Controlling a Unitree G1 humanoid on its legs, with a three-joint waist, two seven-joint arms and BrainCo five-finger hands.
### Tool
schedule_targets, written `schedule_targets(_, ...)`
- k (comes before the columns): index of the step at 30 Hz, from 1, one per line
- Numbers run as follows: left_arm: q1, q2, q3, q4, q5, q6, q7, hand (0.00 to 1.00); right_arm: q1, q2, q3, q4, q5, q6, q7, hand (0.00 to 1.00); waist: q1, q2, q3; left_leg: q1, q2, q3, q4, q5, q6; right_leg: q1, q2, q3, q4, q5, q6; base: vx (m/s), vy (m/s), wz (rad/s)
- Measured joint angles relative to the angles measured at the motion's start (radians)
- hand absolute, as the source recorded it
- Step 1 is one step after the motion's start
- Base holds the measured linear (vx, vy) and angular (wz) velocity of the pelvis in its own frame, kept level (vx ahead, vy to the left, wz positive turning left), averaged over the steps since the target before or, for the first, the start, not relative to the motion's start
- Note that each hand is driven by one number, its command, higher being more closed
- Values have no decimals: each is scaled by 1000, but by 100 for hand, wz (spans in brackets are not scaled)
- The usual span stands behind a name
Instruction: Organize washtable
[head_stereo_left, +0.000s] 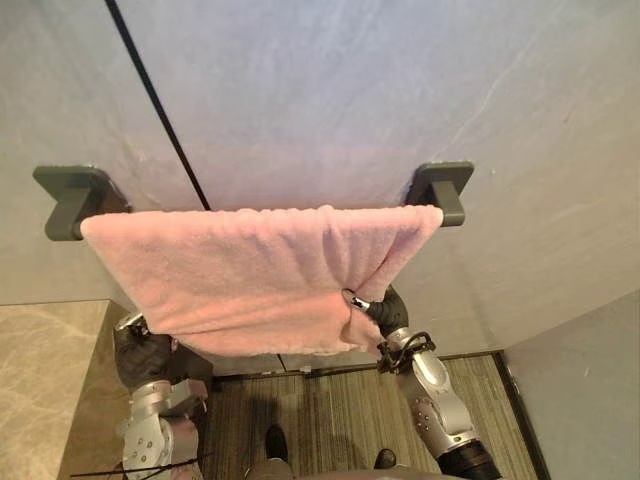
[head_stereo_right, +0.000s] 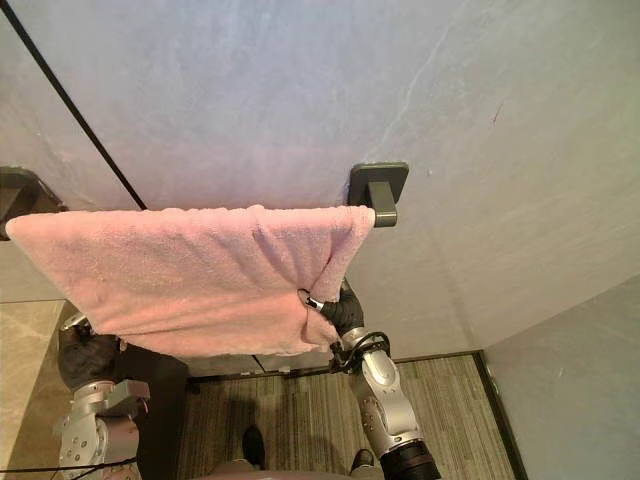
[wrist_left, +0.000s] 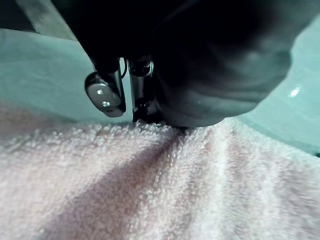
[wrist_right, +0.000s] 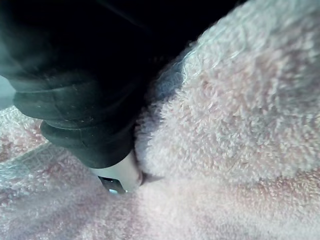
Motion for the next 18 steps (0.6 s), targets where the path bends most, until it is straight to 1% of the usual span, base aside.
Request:
schedule_targets(1, 7, 0, 0, 17, 0, 1, -5, 0, 4, 1, -5, 2, -1, 1, 0, 0, 0, -1, 0, -1, 0, -1, 0, 0, 0, 0, 0, -1, 0, 0, 0, 0, 0, 0)
schedule_targets(6, 29, -2, 5, 78, -5, 3, -21, 0, 40, -3, -48, 54, -1, 9, -6, 0, 1, -1, 5, -4, -2, -7, 0, 0, 0, 1, -1, -5, -1, -1, 1, 3, 0, 2)
schedule_targets(11, 60, -7, -12, 196, -10, 21, -65, 0, 124, -36, -58, 129, -7, 63, -23, 0, 1, 0, 9, -14, -3, -14, 0, 0, 0, -3, -2, -10, -1, -3, 0, 7, 1, 4)
schedule_targets(13, 61, 0, -50, 302, -9, 29, -89, 0, 170, -57, -57, 145, -8, 87, -23, 0, 0, 7, 14, -19, -4, -20, 0, 0, 0, -4, -2, -23, -1, -3, 0, -3, -5, 7)
schedule_targets(15, 60, 26, -94, 392, -9, 34, -106, 0, 189, -70, -51, 168, -8, 89, -22, 0, 0, 13, 18, -21, -4, -23, 0, 0, 0, -3, -2, -25, -3, -4, 0, -2, -2, 3)
schedule_targets(16, 49, 67, -142, 519, -8, 43, -127, 0, 189, -84, -41, 223, -9, 91, -22, 0, -1, 17, 21, -21, -3, -23, 0, 0, 0, -4, -1, -25, -4, -5, 0, 0, 0, 0)
schedule_targets(17, 41, 78, -154, 571, -6, 49, -134, 0, 190, -91, -36, 242, -11, 94, -22, 0, -1, 19, 23, -22, -2, -23, 0, 0, 0, -4, 0, -25, -4, -6, 0, 0, 0, 0)
schedule_targets(18, 23, 89, -162, 667, 4, 54, -150, 0, 197, -100, -30, 275, -20, 97, -20, 0, -1, 20, 27, -24, -2, -24, 0, 0, 0, -6, 0, -24, -4, -8, 0, 0, 0, 0)
